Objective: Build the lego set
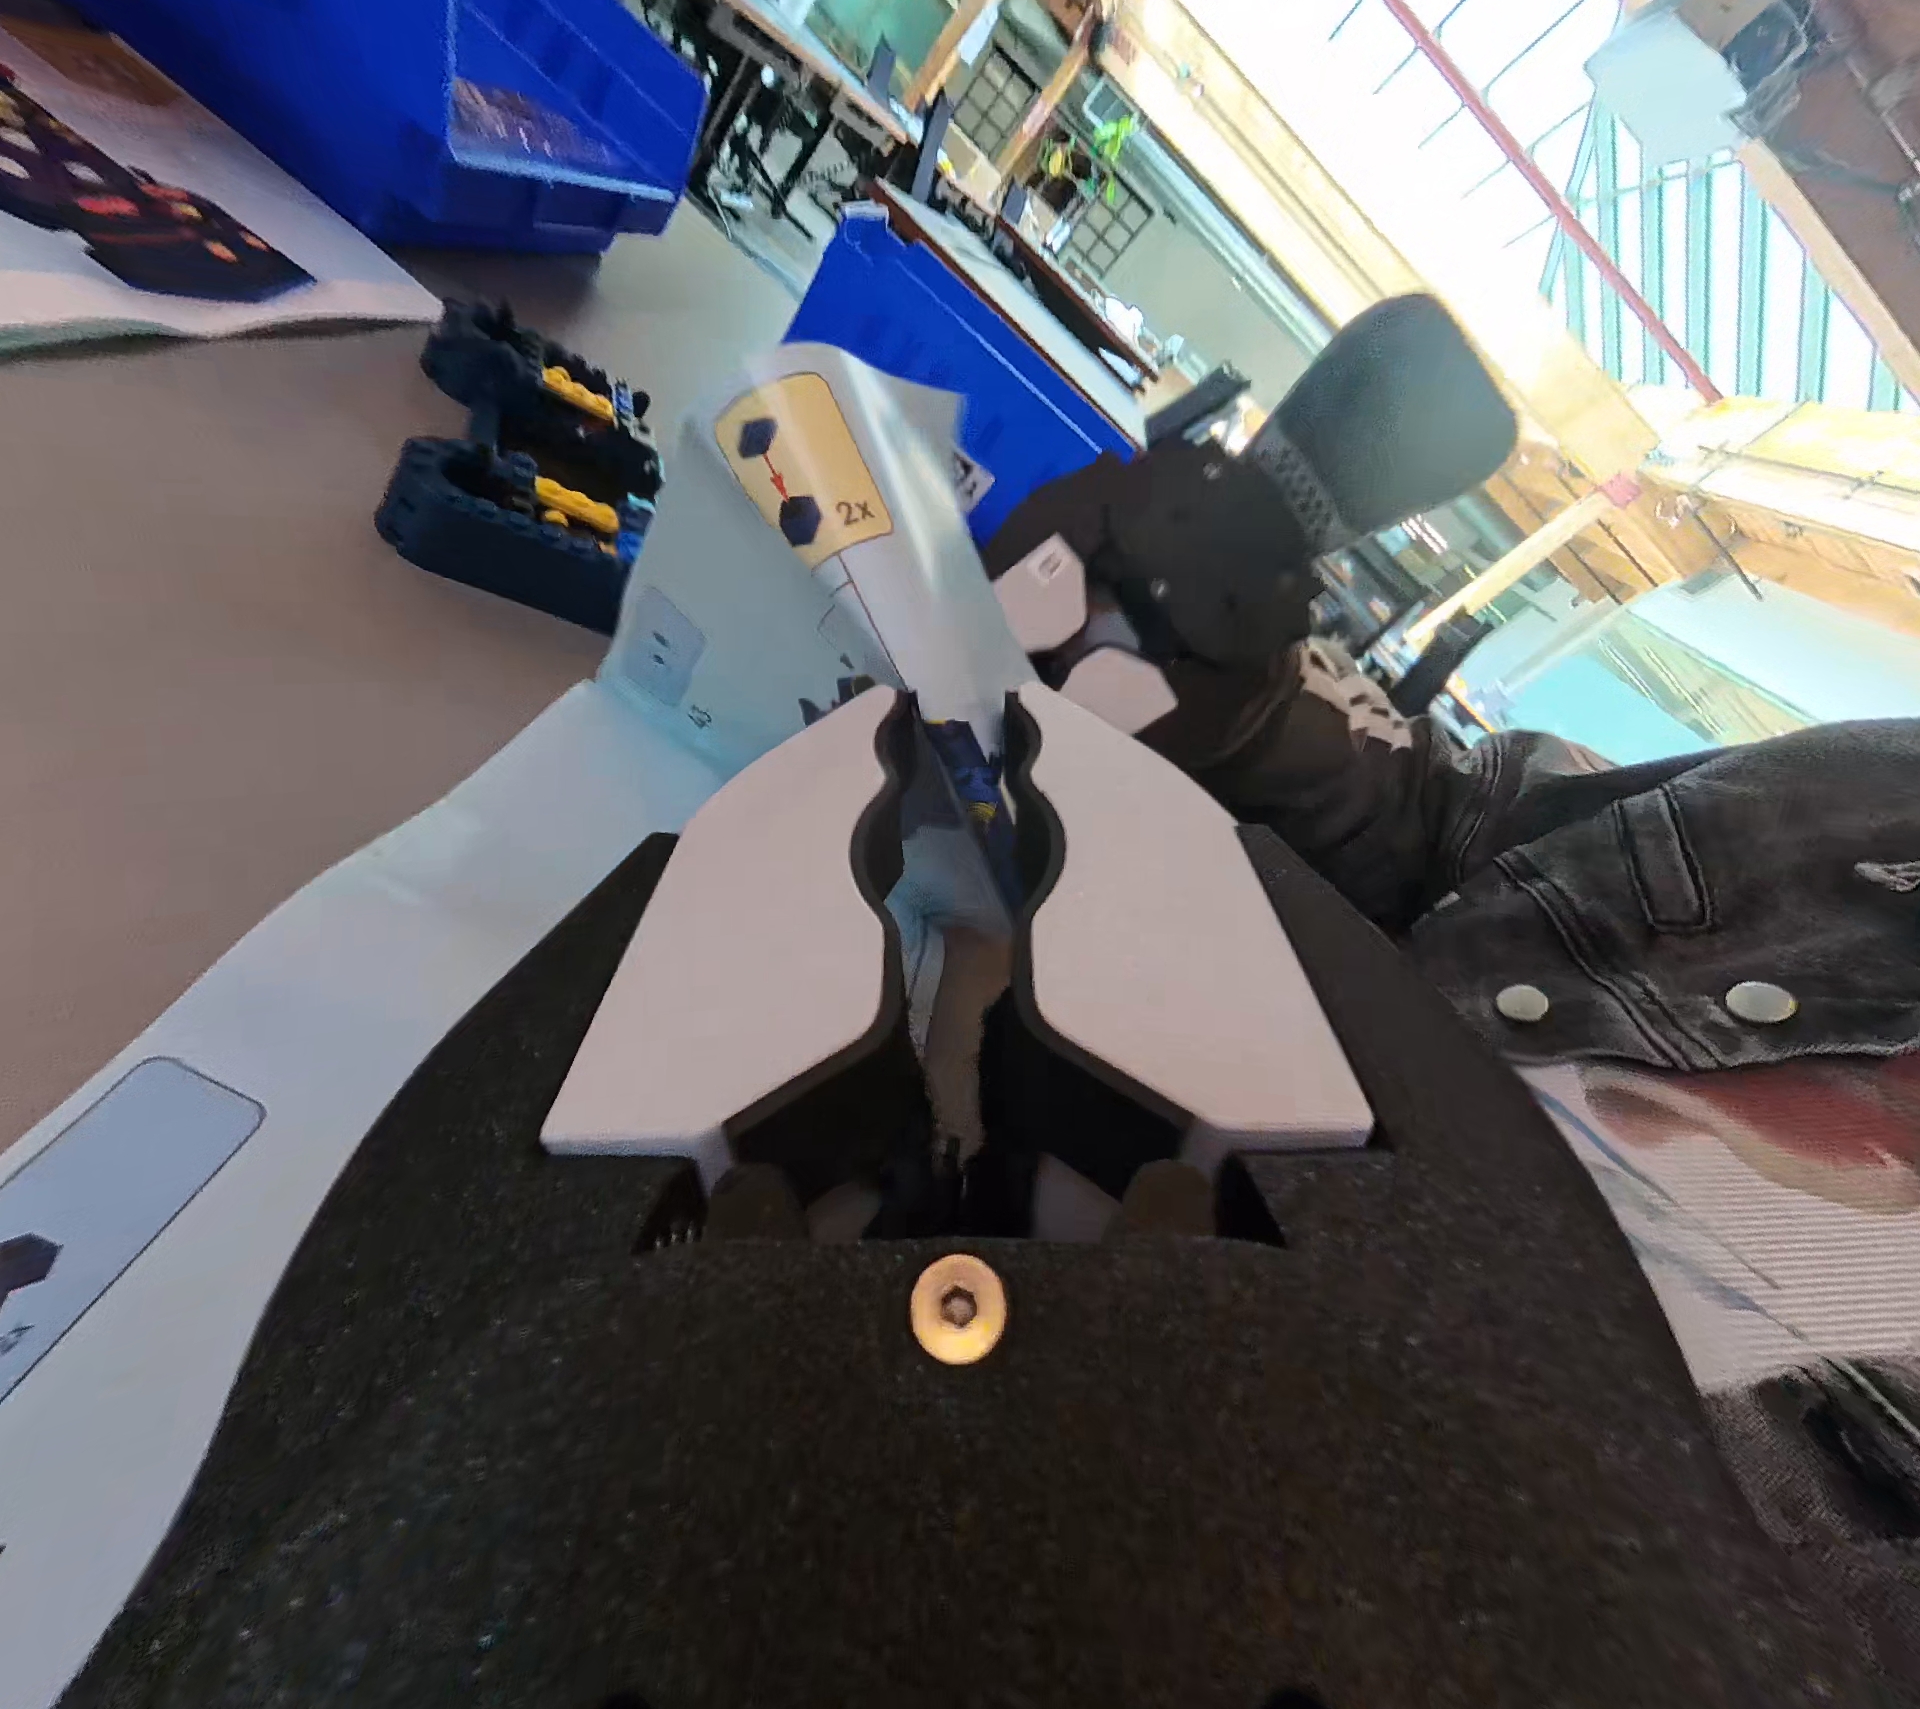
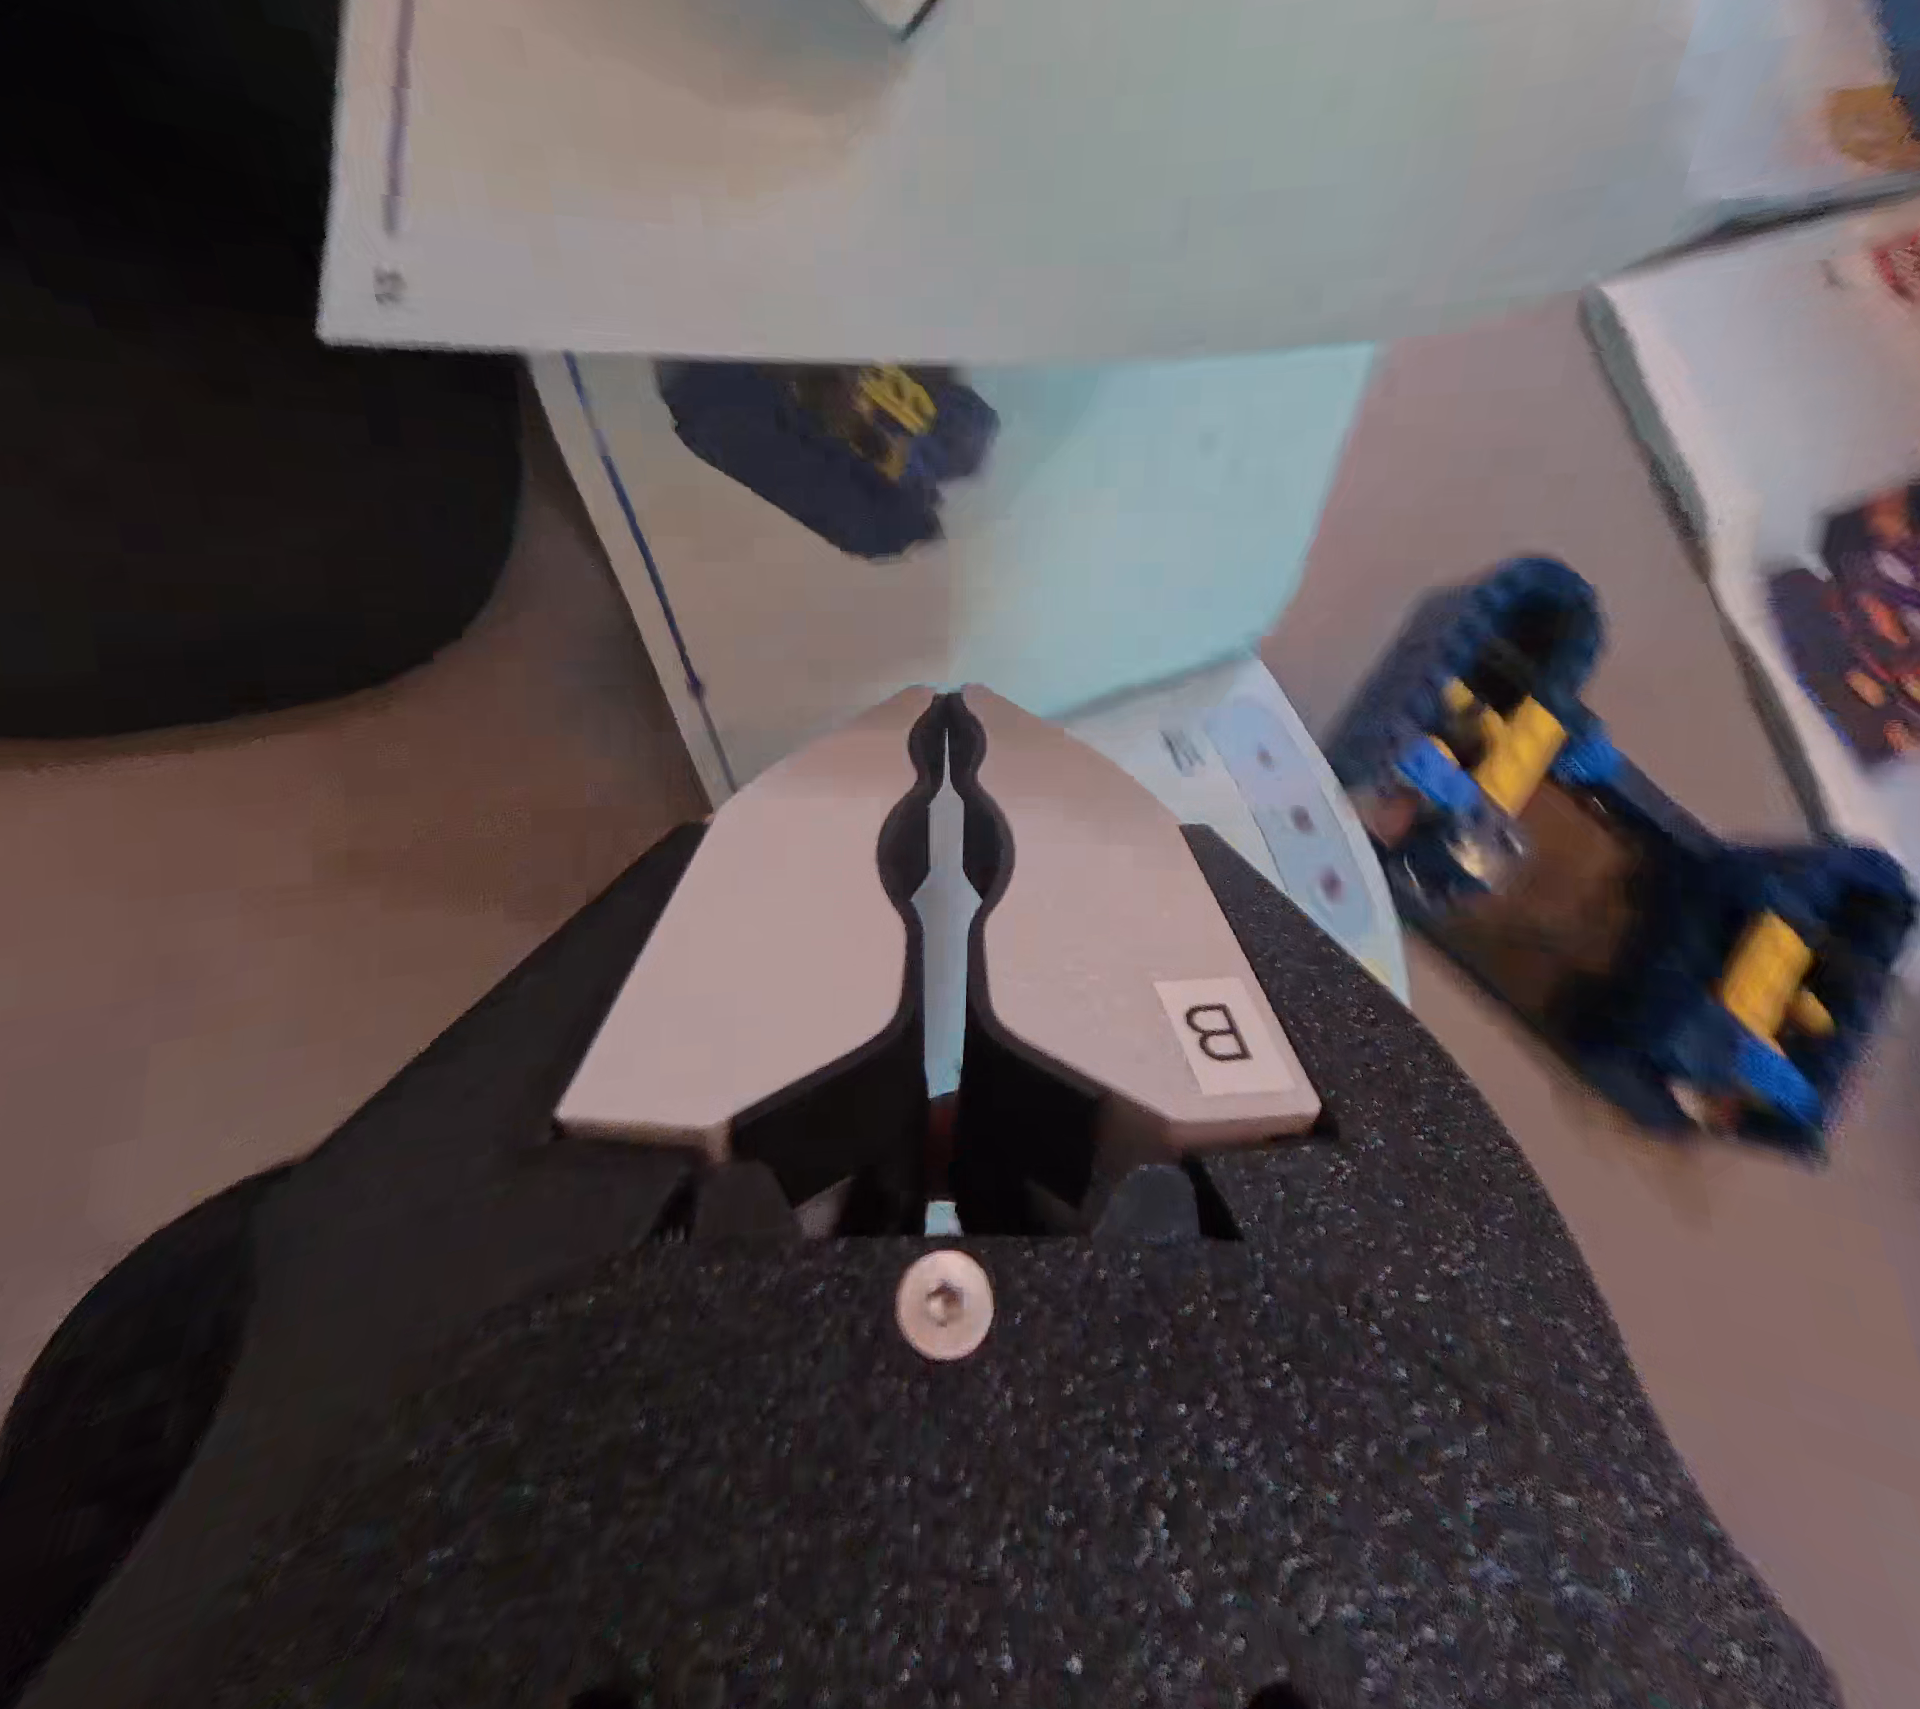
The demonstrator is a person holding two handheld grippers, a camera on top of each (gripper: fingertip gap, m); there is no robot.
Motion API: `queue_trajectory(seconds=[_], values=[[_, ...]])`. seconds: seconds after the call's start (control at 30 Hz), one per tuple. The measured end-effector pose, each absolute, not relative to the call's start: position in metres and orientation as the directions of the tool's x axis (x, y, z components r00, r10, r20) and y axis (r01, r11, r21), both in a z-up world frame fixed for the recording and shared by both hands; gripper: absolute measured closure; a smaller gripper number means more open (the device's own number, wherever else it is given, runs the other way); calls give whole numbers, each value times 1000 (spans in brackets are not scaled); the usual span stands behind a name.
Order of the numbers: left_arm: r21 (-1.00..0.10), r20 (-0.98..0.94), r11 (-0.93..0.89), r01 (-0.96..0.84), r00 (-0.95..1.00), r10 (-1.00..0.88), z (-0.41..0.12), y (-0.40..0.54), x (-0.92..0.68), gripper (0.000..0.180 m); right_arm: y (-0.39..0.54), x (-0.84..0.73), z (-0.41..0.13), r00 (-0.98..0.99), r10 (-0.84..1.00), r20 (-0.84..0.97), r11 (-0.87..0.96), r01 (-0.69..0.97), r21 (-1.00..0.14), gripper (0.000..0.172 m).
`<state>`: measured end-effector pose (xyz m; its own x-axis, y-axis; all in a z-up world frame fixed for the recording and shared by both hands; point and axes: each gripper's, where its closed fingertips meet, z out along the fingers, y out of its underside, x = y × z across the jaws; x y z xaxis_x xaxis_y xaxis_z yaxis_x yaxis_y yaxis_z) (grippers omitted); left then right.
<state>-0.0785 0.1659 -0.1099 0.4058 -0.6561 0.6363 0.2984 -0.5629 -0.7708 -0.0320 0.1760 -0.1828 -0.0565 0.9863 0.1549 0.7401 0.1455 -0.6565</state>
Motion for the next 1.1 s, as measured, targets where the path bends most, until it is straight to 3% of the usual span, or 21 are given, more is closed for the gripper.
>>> queue_trajectory(seconds=[0.07,0.17,0.27,0.37,0.47,0.53,0.6,0.67,0.7,0.83,1.1], values=[[-800,600,-472,371,450,-662,-97,171,-93,160,165,-52,-194,-128,986,110,169,722,-671,172],[-896,406,-147,419,640,-653,-62,171,-126,152,150,-73,-209,-181,982,61,171,692,-701,172],[-952,141,157,261,834,-533,-38,159,-145,153,138,-77,-205,-233,972,8,162,651,-741,165],[-970,-54,232,70,870,-490,-37,156,-130,153,154,-70,-178,-183,983,14,117,566,-816,162],[-995,-104,77,-71,750,-653,-69,162,-90,159,189,-53,-167,-81,995,54,89,527,-845,169],[-969,16,-164,-184,618,-786,-113,162,-60,162,199,-41,-187,-82,992,99,128,589,-798,161],[-849,151,-396,-349,558,-816,-164,155,-44,166,197,-33,-208,-108,986,128,167,650,-742,157],[-657,101,-525,-541,627,-773,-214,155,-60,170,197,-28,-208,-114,982,153,191,647,-738,160],[-711,93,-487,-507,620,-779,-205,158,-55,175,199,-25,-209,-109,984,144,180,649,-739,160],[-704,113,-541,-459,680,-724,-206,164,-72,175,208,1,-209,-95,995,40,93,649,-755,160],[-710,225,-532,-460,568,-792,-207,152,-46,174,220,58,-209,-103,995,8,74,651,-756,159]])
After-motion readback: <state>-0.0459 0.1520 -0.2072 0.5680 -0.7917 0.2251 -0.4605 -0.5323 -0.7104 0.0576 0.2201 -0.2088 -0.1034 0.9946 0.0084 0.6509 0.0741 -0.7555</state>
